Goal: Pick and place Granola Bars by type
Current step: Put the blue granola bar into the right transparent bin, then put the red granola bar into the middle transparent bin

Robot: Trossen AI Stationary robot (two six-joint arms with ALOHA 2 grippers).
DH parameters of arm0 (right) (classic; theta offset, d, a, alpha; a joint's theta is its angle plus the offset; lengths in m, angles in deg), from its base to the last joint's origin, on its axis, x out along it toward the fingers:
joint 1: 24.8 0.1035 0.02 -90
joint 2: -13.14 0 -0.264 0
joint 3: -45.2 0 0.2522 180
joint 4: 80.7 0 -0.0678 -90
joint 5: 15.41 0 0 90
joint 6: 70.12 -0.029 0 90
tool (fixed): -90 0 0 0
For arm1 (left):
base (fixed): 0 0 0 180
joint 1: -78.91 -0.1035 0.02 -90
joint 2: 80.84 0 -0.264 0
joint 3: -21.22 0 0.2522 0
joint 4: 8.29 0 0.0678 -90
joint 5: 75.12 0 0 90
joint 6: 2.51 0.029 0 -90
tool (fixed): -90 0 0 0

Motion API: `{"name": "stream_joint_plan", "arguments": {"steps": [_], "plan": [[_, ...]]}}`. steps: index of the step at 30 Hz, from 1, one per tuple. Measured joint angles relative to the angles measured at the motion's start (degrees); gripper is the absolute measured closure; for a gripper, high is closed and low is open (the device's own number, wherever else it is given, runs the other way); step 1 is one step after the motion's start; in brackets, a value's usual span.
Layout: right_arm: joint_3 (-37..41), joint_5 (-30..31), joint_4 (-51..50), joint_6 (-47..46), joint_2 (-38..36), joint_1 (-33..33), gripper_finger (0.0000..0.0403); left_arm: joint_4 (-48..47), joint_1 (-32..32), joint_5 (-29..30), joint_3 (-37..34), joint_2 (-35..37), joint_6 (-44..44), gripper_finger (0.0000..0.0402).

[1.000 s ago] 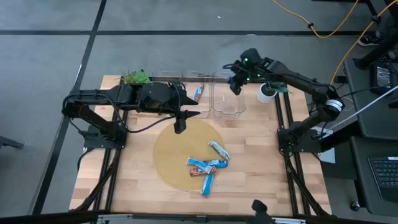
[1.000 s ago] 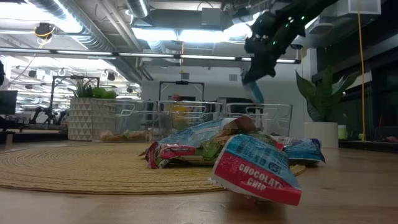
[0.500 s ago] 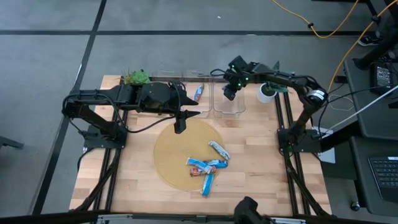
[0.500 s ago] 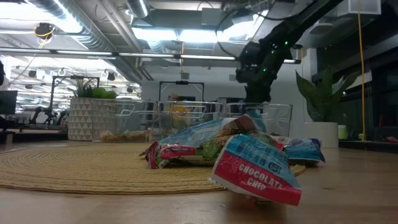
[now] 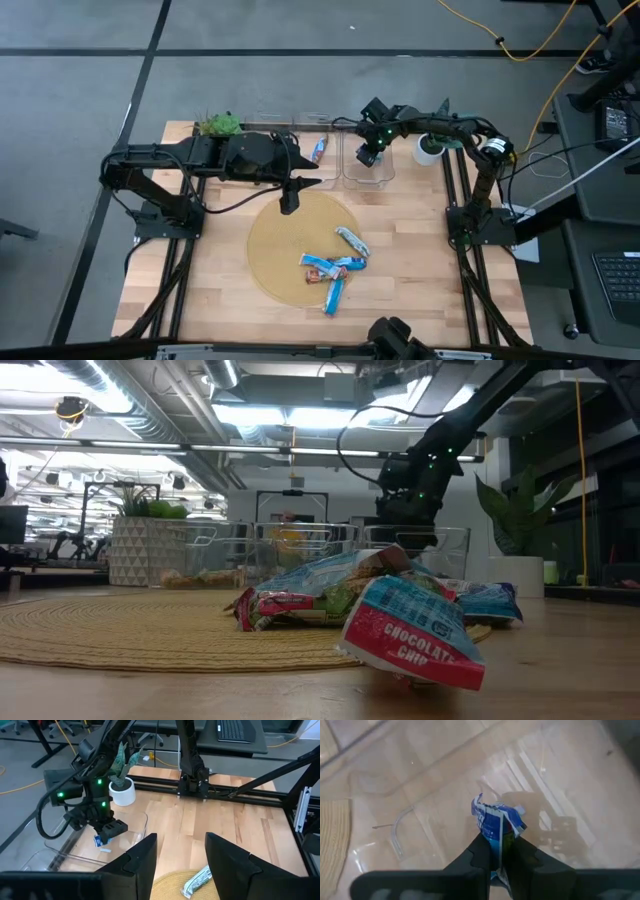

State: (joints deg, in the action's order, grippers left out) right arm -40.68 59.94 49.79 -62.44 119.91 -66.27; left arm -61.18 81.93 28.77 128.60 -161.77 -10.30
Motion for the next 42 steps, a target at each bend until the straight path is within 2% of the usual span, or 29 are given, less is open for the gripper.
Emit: {"name": "stream_joint_plan", "arguments": {"steps": [4,8,17,21,25,30,36,42], "plan": [[0.02,0.00,0.00,-1.40,0.06,0.00,0.0351,-0.12,0.00,0.00,0.00,0.00,0.00,0.0244],[0.02,0.00,0.01,-1.35,0.06,0.03,0.0326,-0.12,0.00,0.00,0.00,0.00,0.00,0.0247],[0.02,1.27,0.38,-3.66,-2.75,0.20,0.0195,-3.24,0.00,-0.03,-0.02,0.00,0.00,0.0246],[0.02,2.12,0.38,-4.46,-4.81,0.17,0.0165,-4.09,-0.01,-0.02,-0.02,-0.02,0.06,0.0250],[0.02,2.13,0.22,-4.67,-7.23,0.30,0.0169,-4.38,0.00,-0.04,-0.02,-0.02,0.95,0.0253],[0.02,2.12,0.01,-3.21,-11.61,1.35,0.0198,-4.44,-0.13,-0.04,-0.02,-0.02,2.31,0.0252],[0.00,2.10,0.01,-2.73,-18.59,2.94,0.0231,-4.44,-0.44,-0.07,-0.02,-0.02,3.04,0.0254],[0.01,2.11,0.03,-2.18,-26.18,4.39,0.0241,-4.45,-0.61,-0.01,-0.02,-0.02,3.06,0.0252]]}}
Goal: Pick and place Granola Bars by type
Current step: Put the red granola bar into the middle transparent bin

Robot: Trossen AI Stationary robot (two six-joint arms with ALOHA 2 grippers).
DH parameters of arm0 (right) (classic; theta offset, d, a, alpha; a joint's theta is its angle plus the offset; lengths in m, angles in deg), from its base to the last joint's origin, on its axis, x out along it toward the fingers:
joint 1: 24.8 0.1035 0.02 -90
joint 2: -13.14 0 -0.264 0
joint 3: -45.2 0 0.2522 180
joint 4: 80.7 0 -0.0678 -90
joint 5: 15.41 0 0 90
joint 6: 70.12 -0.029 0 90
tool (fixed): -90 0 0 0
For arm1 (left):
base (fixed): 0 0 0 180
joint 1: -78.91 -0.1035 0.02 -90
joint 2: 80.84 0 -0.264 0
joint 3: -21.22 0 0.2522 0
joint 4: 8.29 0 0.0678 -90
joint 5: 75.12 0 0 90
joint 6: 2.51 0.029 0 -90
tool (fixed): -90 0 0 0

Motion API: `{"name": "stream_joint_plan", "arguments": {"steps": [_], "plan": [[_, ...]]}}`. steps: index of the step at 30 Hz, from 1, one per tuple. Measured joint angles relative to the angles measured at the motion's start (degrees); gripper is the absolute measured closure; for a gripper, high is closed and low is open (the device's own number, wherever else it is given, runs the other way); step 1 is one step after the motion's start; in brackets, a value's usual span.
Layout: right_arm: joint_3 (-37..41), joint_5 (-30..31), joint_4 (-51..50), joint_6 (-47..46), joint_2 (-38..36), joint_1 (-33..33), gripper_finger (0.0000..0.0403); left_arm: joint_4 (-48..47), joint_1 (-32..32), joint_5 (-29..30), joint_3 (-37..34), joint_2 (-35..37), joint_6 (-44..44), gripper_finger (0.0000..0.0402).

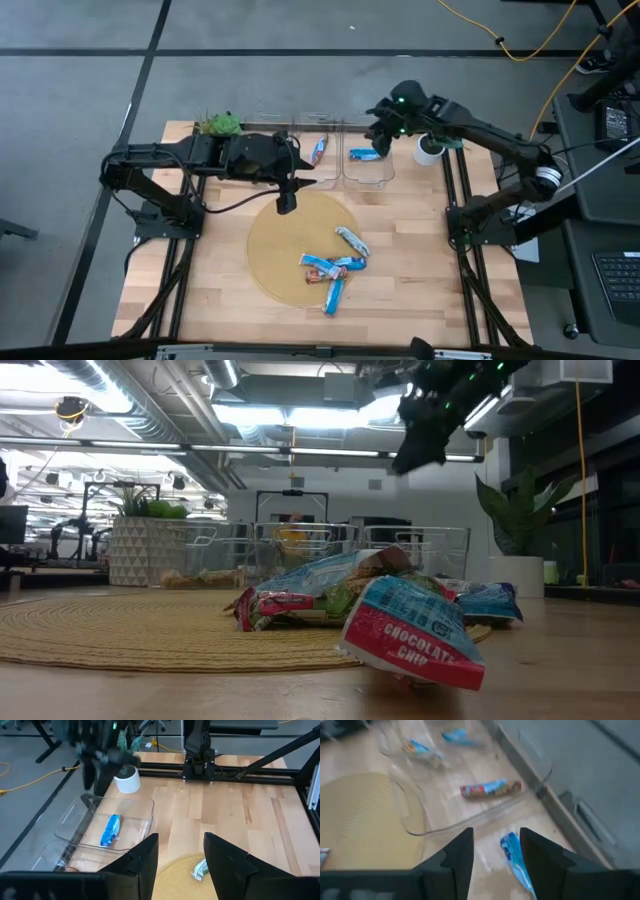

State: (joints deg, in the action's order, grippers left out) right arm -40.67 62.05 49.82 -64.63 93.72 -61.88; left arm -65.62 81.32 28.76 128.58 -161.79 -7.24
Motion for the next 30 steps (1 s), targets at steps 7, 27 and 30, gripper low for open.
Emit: {"name": "stream_joint_plan", "arguments": {"steps": [7,27,30], "plan": [[-0.01,0.00,-1.05,1.03,-9.43,3.17,0.0241,0.00,-0.04,0.01,0.00,0.00,-0.09,0.0256],[0.05,8.45,-5.85,-3.43,-34.42,23.35,0.0241,-2.89,-0.02,0.06,0.00,-0.02,-3.86,0.0258],[1.84,8.47,-5.69,-3.71,-36.72,26.42,0.0241,-6.52,0.00,-0.33,0.00,-0.04,-5.94,0.0257]]}}
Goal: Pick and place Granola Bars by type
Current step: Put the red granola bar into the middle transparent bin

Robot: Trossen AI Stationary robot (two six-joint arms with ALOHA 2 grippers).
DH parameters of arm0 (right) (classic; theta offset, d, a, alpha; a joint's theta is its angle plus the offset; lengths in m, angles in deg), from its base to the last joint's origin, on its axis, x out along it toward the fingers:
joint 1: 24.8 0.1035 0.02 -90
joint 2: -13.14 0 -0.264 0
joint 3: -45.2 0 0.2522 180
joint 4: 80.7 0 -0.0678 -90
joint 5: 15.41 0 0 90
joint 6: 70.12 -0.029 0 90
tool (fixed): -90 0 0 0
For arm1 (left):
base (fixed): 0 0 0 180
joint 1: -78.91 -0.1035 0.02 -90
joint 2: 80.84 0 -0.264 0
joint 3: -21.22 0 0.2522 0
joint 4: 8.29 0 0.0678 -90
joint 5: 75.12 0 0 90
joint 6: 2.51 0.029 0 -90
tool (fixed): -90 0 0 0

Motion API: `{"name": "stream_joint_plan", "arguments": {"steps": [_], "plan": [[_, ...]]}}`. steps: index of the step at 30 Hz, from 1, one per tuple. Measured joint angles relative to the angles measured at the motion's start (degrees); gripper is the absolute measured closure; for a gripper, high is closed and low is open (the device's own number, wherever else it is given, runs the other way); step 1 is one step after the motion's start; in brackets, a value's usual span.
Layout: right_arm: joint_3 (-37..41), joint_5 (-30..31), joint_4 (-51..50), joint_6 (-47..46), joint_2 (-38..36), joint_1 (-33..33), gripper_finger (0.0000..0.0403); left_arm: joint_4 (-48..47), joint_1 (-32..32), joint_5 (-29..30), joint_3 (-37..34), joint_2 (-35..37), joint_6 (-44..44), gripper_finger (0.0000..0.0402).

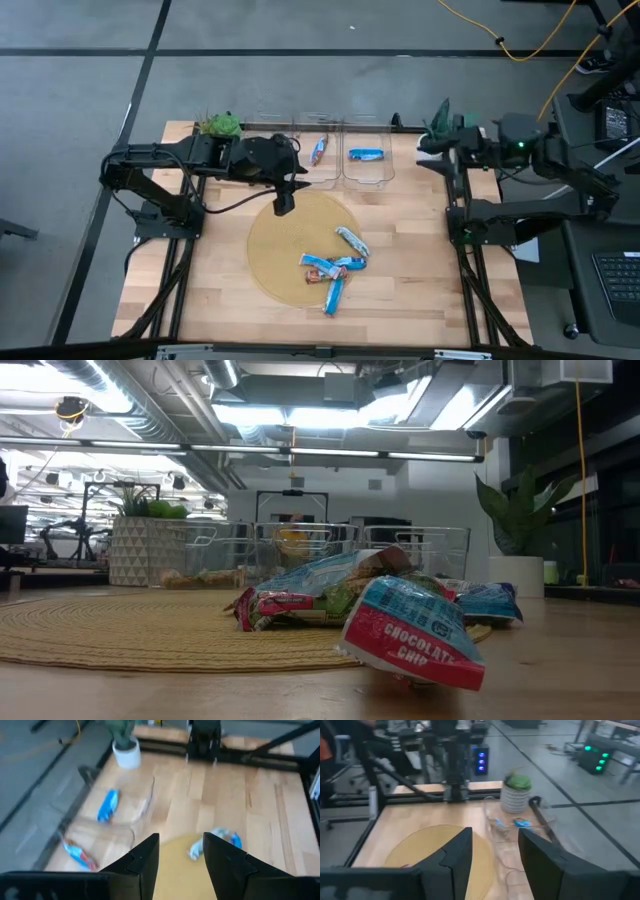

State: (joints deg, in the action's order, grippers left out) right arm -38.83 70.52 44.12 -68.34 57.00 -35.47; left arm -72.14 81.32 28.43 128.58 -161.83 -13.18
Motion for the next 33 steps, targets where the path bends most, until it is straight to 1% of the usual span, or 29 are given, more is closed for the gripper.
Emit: {"name": "stream_joint_plan", "arguments": {"steps": [6,10,16,19,23,29,33], "plan": [[6.33,-0.02,2.29,1.12,-2.57,6.26,0.0242,-6.58,1.47,-5.73,-0.04,-0.42,-4.19,0.0258],[11.31,-0.62,8.84,3.52,-2.84,9.14,0.0241,-7.91,4.22,-5.85,-0.07,-2.24,-3.81,0.0261],[17.27,-0.91,16.31,4.74,-2.84,10.02,0.0241,-7.99,7.64,-5.84,-0.07,-8.40,-3.79,0.0263],[18.12,-0.94,16.48,4.83,-2.84,10.02,0.0241,-7.99,8.83,-5.99,-0.07,-12.39,-4.43,0.0263],[18.12,-0.94,16.49,5.60,-3.04,10.02,0.0241,-7.86,10.15,-8.86,-0.07,-17.37,-5.43,0.0266],[18.12,-1.03,16.98,7.69,-3.52,10.02,0.0241,-7.34,11.85,-9.41,-0.07,-24.49,-7.20,0.0279],[18.12,-1.10,17.99,7.61,-3.54,10.00,0.0241,-6.57,12.43,-12.47,-0.07,-28.52,-7.22,0.0284]]}}
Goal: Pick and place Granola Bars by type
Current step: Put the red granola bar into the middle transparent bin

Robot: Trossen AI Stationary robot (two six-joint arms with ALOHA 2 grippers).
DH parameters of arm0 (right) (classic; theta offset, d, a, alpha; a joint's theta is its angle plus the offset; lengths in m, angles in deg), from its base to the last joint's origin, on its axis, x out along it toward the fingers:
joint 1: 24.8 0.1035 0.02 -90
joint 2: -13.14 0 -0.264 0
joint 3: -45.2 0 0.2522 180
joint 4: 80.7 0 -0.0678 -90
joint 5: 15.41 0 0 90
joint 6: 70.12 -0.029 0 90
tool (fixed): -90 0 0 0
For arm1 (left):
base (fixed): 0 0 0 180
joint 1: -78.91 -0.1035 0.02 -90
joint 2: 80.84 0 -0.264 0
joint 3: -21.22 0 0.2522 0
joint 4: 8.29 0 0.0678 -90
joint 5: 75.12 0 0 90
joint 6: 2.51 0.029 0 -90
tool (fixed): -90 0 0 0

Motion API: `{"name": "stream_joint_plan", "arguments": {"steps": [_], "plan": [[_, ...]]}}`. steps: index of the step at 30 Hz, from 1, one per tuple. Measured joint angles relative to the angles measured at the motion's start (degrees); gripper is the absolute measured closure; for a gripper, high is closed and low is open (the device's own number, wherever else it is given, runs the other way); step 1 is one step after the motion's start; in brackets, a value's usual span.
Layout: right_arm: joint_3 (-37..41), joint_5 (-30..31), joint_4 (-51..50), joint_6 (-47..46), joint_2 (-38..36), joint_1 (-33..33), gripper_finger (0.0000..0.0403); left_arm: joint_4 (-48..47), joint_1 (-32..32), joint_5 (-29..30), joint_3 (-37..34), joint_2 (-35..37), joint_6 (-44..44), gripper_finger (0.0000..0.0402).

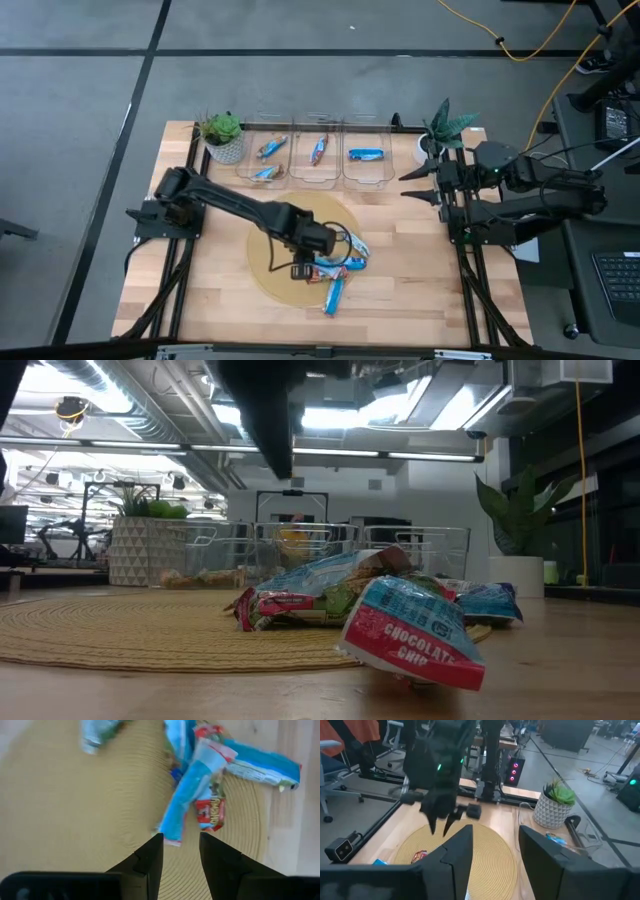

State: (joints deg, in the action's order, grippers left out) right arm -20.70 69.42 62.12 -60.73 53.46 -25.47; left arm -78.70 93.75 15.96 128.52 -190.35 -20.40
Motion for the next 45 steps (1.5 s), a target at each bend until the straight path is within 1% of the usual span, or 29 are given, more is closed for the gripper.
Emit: {"name": "stream_joint_plan", "arguments": {"steps": [3,7,9,13,19,21,23,33,37,41,45], "plan": [[0.00,-1.03,-0.37,-0.05,0.01,0.02,0.0241,0.49,0.52,-2.66,0.00,-1.95,0.36,0.0282],[0.00,-3.52,-0.81,-0.04,0.01,0.01,0.0241,2.84,0.60,-2.53,0.02,-3.64,-0.29,0.0274],[0.00,-3.71,-1.17,-0.04,0.01,0.02,0.0241,4.22,0.52,-2.41,0.02,-4.14,-1.09,0.0267],[0.00,-3.65,-1.67,0.00,0.01,0.00,0.0241,6.22,0.02,-2.15,0.02,-5.18,-1.51,0.0241],[0.00,-3.59,-1.87,0.11,0.01,0.01,0.0241,5.91,0.01,-2.04,-0.20,-6.04,-1.09,0.0193],[0.00,-3.53,-2.31,0.15,0.01,0.02,0.0241,7.68,0.03,-1.18,-0.79,-6.20,-1.07,0.0185],[0.00,-3.52,-2.70,0.17,0.01,0.00,0.0241,6.93,0.03,-0.76,-1.56,-6.47,-1.07,0.0181],[0.00,-3.49,-3.15,0.35,0.01,-0.02,0.0241,14.55,-0.13,-1.85,-8.67,-6.41,-3.26,0.0181],[0.00,-3.49,-3.30,0.35,0.01,-0.02,0.0241,18.05,-0.66,-3.82,-11.48,-6.36,-5.66,0.0184],[0.00,-3.49,-3.40,0.35,0.01,-0.02,0.0241,18.86,-0.76,-4.09,-13.22,-6.40,-7.47,0.0201],[-0.02,-3.47,-3.42,0.35,0.01,-0.02,0.0241,19.18,-0.76,-4.30,-14.37,-6.36,-7.92,0.0236]]}}
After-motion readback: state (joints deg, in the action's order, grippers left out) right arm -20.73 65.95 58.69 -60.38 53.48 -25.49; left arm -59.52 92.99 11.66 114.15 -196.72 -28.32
